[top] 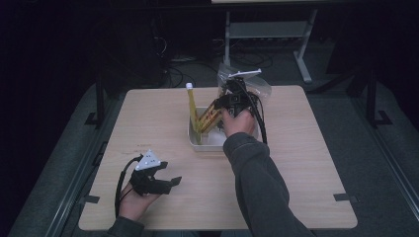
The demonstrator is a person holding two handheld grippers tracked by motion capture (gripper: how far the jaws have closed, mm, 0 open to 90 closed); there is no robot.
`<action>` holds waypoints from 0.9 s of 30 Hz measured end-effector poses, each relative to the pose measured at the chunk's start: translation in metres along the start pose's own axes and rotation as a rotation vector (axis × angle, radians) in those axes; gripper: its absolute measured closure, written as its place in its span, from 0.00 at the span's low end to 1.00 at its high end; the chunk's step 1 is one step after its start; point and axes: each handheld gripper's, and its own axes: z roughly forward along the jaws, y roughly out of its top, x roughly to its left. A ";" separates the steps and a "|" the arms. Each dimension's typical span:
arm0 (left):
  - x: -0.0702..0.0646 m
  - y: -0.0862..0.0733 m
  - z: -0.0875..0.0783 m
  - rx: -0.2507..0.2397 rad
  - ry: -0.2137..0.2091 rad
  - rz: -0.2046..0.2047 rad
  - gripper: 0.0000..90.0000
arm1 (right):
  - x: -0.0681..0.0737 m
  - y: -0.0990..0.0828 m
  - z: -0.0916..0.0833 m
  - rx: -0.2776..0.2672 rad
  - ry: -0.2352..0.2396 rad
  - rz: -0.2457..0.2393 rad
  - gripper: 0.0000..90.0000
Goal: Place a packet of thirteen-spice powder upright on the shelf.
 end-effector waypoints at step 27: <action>-0.001 -0.001 -0.001 -0.002 -0.002 -0.005 0.26 | -0.004 -0.013 -0.011 0.007 0.082 0.011 0.71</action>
